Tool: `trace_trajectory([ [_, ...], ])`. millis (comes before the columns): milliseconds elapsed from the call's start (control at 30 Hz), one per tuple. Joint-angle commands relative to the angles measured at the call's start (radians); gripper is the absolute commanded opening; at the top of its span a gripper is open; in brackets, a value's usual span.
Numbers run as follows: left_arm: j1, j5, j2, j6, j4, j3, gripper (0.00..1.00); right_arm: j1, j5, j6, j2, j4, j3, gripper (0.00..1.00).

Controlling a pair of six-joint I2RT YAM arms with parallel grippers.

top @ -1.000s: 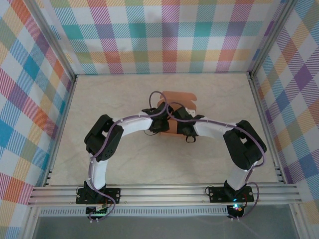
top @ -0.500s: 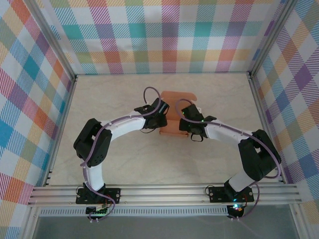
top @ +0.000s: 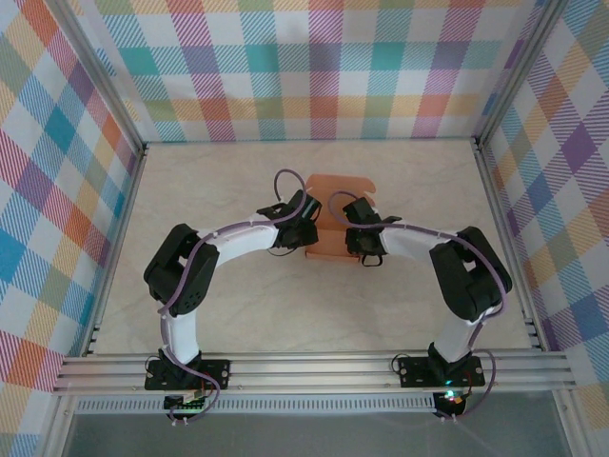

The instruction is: Fold the paper box

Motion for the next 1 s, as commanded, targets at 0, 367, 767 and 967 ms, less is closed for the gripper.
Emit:
trace_trajectory([
  [0, 0.005, 0.022, 0.007, -0.016, 0.030, -0.014, 0.32, 0.003, 0.015, -0.022, 0.028, -0.031, 0.037, 0.16],
  [367, 0.005, 0.010, -0.019, -0.012, 0.043, -0.046, 0.31, 0.015, 0.168, -0.057, 0.122, -0.181, 0.078, 0.00],
  [767, 0.008, -0.003, -0.038, -0.007, 0.073, -0.070, 0.31, 0.051, 0.313, -0.039, 0.150, -0.294, 0.155, 0.17],
  [967, 0.008, -0.012, -0.082, -0.004, 0.112, -0.109, 0.31, 0.046, 0.242, -0.059, 0.023, -0.236, 0.143, 0.50],
])
